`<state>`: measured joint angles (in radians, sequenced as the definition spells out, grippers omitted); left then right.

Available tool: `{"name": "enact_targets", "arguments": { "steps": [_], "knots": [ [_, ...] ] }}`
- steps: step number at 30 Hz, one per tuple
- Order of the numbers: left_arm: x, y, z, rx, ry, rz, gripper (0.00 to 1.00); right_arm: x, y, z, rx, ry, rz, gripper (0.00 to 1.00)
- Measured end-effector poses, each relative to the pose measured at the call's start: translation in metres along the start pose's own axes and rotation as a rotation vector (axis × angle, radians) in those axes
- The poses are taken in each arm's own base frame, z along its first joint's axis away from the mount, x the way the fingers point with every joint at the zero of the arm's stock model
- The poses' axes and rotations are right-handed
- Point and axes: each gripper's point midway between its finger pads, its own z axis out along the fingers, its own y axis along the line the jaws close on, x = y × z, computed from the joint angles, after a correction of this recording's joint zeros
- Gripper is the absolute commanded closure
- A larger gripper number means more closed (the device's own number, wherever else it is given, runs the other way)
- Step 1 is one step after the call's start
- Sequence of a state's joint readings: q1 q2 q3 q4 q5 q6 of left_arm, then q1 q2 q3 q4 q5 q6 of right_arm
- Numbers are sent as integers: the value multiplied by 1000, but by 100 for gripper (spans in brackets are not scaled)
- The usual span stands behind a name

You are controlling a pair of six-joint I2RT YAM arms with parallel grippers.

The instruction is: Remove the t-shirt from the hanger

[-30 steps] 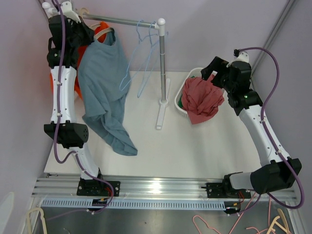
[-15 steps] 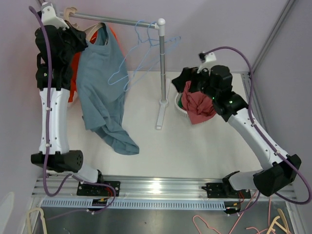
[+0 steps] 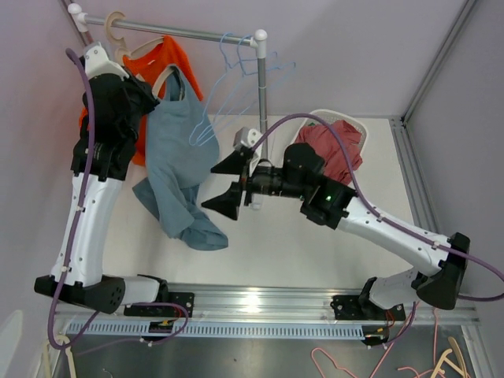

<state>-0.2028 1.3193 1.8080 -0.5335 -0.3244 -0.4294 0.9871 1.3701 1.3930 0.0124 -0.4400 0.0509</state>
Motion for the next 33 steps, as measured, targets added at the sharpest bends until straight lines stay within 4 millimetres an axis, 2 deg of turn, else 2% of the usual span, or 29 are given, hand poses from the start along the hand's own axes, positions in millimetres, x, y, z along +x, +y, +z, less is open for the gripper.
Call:
{"name": "enact_targets", "arguments": {
  "steps": [3, 6, 12, 13, 14, 15, 16, 17, 20, 22, 26, 28, 29, 30, 33],
  "knots": [
    [20, 13, -8, -59, 39, -1, 99, 4, 27, 21, -76, -24, -16, 1],
    [31, 20, -15, -92, 64, 1, 99, 15, 42, 45, -115, -37, -26, 1],
    [32, 16, -29, -98, 59, 6, 99, 62, 39, 102, -78, 27, -13, 1],
    [32, 16, -31, -96, 58, 6, 99, 70, 37, 107, -66, 37, -11, 8],
    [33, 16, -33, -95, 58, 7, 100, 77, 34, 112, -52, 49, -13, 24],
    [33, 16, -34, -95, 58, 8, 99, 83, 32, 117, -41, 58, -17, 70],
    [34, 16, -36, -96, 60, 10, 100, 87, 30, 120, -32, 65, -23, 90],
    [34, 17, -36, -97, 60, 12, 99, 90, 29, 122, -25, 70, -23, 100],
    [36, 17, -35, -100, 63, 15, 99, 93, 30, 122, -10, 81, -30, 100],
    [40, 17, -32, -104, 74, 21, 99, 99, 40, 113, -2, 89, -39, 100],
    [52, 15, -12, -127, 149, 52, 99, 112, 82, 86, -37, 107, -46, 100],
    [60, 13, 5, -147, 199, 75, 99, 117, 101, 79, -50, 95, -46, 100],
    [68, 16, 7, -162, 241, 96, 99, 120, 106, 78, -48, 90, -43, 100],
    [72, 15, 15, -170, 263, 108, 99, 124, 108, 77, -42, 86, -39, 100],
    [90, 17, 19, -189, 344, 141, 99, 143, 103, 74, -6, 95, -18, 100]
  ]
}}
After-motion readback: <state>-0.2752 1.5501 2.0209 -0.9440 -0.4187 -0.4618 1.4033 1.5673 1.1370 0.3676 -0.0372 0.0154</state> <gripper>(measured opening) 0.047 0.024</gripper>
